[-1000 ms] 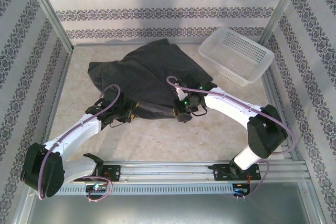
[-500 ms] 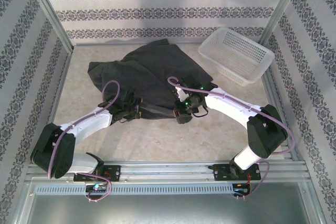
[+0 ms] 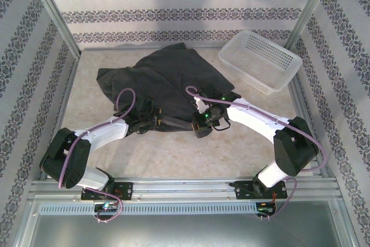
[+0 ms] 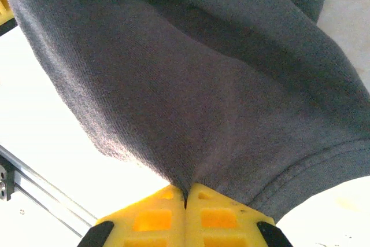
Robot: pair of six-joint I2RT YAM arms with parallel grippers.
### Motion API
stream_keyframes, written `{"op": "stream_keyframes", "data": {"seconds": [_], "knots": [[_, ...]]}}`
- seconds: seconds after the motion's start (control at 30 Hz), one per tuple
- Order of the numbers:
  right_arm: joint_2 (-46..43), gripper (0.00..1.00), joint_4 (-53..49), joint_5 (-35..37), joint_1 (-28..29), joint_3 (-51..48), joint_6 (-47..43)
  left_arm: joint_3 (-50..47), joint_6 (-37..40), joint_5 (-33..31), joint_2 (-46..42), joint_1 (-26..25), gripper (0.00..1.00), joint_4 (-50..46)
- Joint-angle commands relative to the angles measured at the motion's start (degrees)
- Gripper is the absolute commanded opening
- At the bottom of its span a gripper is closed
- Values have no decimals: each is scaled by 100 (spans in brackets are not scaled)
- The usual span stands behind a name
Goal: Fold and stack the t-shirts
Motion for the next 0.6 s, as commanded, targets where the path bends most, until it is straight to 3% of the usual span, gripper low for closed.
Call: {"op": "stream_keyframes", "data": {"seconds": [0.0,0.2,0.3,0.43,0.47,0.53,0.57], "knots": [[-144,0,-22,-80,-57,-58,80,18,-33,245,50,-55,32,222],[-228,0,-14,-51,-52,-133,105,-50,84,162,-214,-55,1,-203],[-411,0,53,-130,-53,-243,189,-87,316,64,-550,-16,0,-598],[-832,0,336,-418,38,-436,373,-6,951,-112,-1420,134,0,-1935],[-977,6,383,-311,31,-480,463,-21,1110,-193,-1739,189,0,-2347],[-1276,32,487,65,-75,-585,686,-57,1334,-380,-2391,318,0,-3112],[-1442,40,562,340,-161,-641,812,-85,1435,-492,-2750,384,0,-3489]]}}
